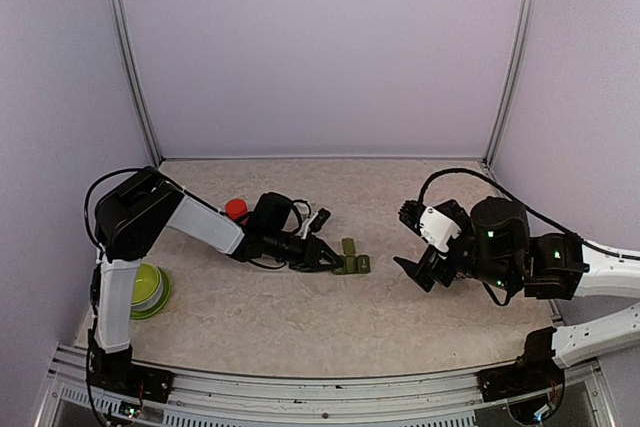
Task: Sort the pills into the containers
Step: Place the pill container at the center of the board.
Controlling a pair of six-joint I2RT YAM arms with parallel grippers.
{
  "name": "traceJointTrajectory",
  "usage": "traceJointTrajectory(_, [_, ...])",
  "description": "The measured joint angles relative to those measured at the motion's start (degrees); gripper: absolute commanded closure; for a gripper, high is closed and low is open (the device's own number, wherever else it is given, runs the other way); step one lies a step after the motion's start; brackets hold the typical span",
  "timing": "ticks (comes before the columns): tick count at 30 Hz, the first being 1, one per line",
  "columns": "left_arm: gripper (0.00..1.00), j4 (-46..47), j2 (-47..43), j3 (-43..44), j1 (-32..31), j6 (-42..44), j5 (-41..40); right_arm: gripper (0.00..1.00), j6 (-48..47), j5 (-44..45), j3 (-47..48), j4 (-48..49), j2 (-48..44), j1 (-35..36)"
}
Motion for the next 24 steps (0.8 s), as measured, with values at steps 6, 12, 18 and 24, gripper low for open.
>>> traceJointTrajectory(6, [0.57,-1.7,0.0,0.0,0.4,1.0,-1.6,0.0,0.0,0.0,0.0,0.0,0.0,0.0])
traceJointTrajectory(12, [0.48,-2.1,-0.4,0.0,1.1,1.5,-3.0,0.0,0.0,0.0,0.0,0.0,0.0,0.0])
traceJointTrajectory(18, [0.46,-2.8,-1.1,0.0,1.4,1.9,-4.1,0.0,0.0,-0.1,0.0,0.0,0.0,0.0])
traceJointTrajectory(24, [0.37,-3.3,-1.5,0.0,1.6,2.4,-4.9,0.0,0.0,-0.1,0.0,0.0,0.2,0.0])
